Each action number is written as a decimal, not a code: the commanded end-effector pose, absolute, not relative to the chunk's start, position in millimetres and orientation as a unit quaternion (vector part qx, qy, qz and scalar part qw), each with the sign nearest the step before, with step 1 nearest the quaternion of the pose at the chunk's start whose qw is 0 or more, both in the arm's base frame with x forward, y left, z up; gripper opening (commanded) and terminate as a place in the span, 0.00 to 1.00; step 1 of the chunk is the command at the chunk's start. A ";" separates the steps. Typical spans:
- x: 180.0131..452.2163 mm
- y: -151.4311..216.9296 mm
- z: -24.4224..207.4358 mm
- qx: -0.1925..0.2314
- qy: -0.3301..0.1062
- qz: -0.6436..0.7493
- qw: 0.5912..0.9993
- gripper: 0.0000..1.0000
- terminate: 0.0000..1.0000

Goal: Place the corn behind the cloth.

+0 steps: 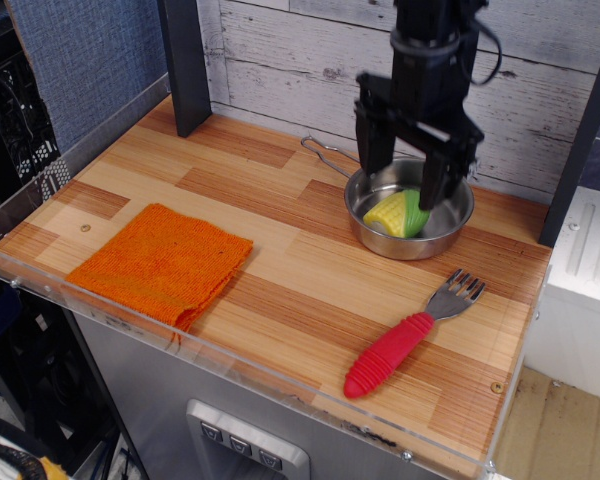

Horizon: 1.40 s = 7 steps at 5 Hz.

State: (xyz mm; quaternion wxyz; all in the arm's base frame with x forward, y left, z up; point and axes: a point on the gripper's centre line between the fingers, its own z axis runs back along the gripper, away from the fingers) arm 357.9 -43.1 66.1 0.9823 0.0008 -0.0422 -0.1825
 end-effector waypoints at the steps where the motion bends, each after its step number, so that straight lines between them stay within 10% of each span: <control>1: 360.0 -36.1 59.9 0.011 -0.071 -0.182 0.981 1.00 0.00; 6: 381.4 -39.8 34.3 0.036 -0.084 -0.135 0.987 1.00 0.00; 7: 376.3 -36.9 36.5 0.042 -0.087 -0.133 0.986 0.00 0.00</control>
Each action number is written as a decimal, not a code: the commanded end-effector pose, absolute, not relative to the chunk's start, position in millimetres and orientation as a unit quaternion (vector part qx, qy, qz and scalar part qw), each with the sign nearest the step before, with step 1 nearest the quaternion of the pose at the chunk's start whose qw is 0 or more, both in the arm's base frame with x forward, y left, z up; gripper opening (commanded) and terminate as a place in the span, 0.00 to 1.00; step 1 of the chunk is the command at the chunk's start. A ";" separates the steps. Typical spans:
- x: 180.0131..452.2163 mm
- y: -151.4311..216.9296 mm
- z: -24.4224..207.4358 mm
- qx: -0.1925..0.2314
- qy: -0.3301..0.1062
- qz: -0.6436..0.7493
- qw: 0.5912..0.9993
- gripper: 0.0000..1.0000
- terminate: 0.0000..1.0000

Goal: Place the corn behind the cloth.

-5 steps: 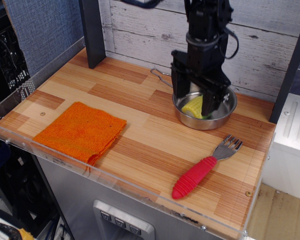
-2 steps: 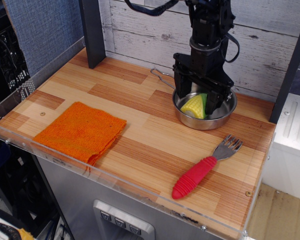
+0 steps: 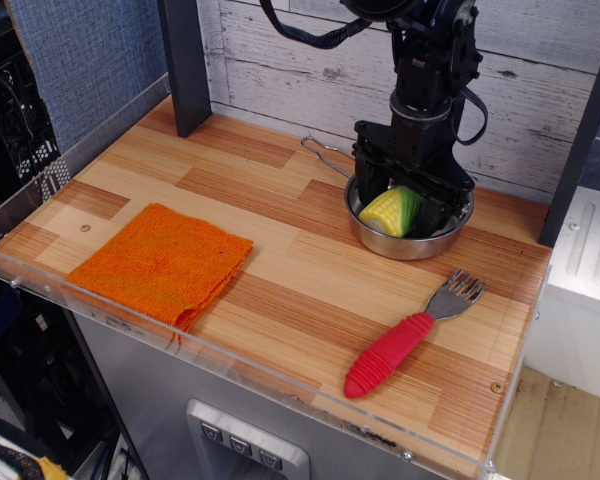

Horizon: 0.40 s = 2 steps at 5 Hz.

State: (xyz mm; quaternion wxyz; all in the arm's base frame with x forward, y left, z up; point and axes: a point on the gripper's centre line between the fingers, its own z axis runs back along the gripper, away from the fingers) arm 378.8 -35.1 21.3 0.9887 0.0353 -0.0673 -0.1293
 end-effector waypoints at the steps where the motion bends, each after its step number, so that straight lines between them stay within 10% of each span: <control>1: 375.3 -35.0 51.2 0.046 -0.099 -0.127 0.986 0.00 0.00; 2: 372.0 -36.4 67.3 0.060 -0.065 -0.119 0.989 0.00 0.00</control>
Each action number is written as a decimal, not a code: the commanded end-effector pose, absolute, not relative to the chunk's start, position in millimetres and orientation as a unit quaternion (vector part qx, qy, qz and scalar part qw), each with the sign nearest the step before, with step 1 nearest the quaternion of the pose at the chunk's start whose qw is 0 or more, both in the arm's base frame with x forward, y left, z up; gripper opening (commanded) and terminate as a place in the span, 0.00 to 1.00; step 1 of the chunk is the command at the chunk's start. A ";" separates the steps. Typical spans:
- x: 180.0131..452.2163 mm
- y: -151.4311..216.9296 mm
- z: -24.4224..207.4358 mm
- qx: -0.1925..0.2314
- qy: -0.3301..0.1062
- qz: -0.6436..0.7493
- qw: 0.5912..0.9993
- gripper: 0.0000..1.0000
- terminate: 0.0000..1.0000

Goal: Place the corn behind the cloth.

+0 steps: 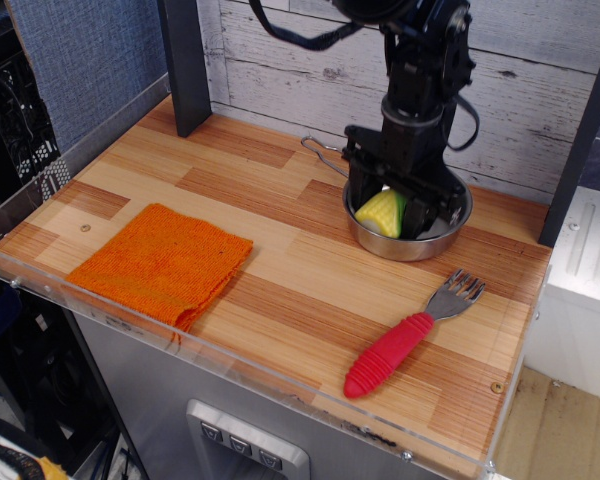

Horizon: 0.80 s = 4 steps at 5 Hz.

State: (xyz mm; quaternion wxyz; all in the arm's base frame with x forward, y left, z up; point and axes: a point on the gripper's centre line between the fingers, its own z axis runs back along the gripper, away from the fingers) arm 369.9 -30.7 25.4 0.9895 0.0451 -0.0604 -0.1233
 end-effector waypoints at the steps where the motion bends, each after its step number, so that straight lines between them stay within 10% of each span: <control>1: 367.3 -39.2 113.0 0.057 -0.061 -0.118 0.990 0.00 0.00; 2: 355.7 -9.9 154.6 0.043 -0.071 -0.092 0.992 0.00 0.00; 4: 349.0 88.4 125.2 0.066 -0.063 -0.067 0.994 0.00 0.00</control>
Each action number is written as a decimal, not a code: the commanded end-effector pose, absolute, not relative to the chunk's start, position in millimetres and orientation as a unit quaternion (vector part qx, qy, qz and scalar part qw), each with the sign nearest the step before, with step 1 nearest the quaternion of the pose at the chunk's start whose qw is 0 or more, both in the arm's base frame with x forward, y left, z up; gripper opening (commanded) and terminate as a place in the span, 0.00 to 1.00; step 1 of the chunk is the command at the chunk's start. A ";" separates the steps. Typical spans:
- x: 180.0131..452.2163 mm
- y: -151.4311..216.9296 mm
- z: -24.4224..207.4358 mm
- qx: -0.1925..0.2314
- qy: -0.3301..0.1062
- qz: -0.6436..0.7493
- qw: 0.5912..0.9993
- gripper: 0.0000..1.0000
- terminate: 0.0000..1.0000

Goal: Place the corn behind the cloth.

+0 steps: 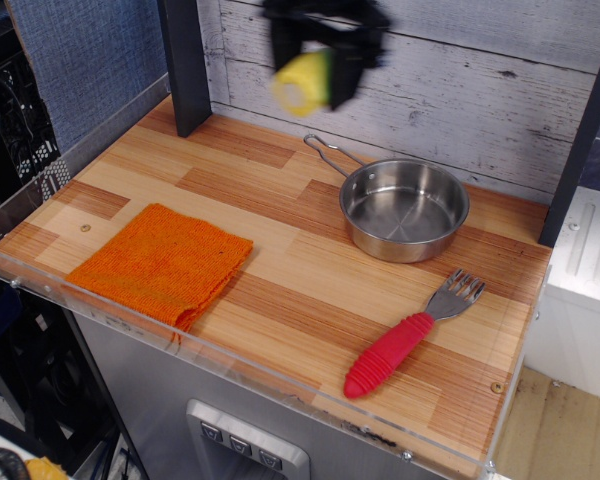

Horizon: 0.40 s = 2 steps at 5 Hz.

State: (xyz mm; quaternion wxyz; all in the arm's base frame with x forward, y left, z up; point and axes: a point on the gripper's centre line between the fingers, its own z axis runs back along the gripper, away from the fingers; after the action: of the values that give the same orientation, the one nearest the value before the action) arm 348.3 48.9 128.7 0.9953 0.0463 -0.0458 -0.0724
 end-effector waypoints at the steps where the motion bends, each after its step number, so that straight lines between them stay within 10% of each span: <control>1: 355.0 112.2 100.8 0.063 -0.069 -0.049 0.994 0.00 0.00; 2: 361.7 123.2 85.5 0.046 -0.071 -0.035 0.996 0.00 0.00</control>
State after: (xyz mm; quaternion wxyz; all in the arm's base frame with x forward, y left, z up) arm 359.9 122.1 63.8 0.9978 0.0327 -0.0453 -0.0366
